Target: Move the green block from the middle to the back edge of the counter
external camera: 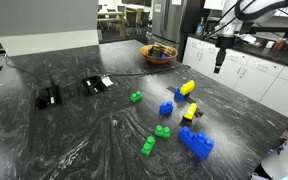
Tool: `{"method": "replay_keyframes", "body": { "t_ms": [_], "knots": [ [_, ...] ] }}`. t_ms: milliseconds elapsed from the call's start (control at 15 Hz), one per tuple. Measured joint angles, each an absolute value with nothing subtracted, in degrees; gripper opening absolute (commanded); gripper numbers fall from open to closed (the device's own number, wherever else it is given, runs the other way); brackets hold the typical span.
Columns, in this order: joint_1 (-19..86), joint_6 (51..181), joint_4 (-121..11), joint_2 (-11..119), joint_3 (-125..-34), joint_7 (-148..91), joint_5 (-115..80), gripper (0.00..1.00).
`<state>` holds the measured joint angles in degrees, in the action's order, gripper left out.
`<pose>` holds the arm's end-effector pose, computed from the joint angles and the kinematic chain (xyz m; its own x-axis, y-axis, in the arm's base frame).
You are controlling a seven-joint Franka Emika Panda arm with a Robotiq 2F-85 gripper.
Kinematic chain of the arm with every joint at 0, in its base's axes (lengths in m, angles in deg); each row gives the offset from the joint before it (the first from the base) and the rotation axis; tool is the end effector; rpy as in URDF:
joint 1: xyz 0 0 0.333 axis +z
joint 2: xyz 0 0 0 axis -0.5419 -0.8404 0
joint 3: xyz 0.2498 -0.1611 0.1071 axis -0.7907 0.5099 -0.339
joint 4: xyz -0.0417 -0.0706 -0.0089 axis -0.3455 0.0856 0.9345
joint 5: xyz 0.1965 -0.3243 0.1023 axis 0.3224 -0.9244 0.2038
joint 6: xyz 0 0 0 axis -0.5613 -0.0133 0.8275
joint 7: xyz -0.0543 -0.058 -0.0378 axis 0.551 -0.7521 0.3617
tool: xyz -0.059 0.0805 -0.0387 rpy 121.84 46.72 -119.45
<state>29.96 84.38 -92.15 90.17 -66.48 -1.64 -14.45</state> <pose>0.4090 -0.1544 0.4851 0.9949 0.0696 -0.0730 0.0583 -0.9875 -0.1464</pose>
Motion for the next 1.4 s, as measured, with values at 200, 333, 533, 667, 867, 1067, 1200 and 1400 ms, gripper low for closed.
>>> {"method": "replay_keyframes", "body": {
  "t_ms": [200, 333, 533, 667, 867, 1067, 1200, 1400],
  "knots": [
    [30.0, 84.4, -92.2, 90.2, -66.5, -1.6, -14.4, 1.00],
    [30.0, 84.4, -92.2, 90.2, -66.5, -1.6, -14.4, 1.00],
    [29.9, 84.4, -92.2, 90.2, -66.5, -1.6, -14.4, 1.00],
    [29.9, 84.4, -92.2, 90.2, -66.9, -1.8, -14.4, 1.00],
    [29.9, 84.8, -91.7, 89.7, -68.3, -2.1, -14.9, 1.00],
    [30.1, 87.0, -89.6, 87.4, -71.4, -3.4, -17.7, 1.00],
    [30.5, 89.1, -87.4, 84.8, -73.8, -4.5, -20.1, 1.00],
    [31.7, 92.3, -83.0, 79.5, -77.6, -6.3, -24.8, 1.00]
  ]
}}
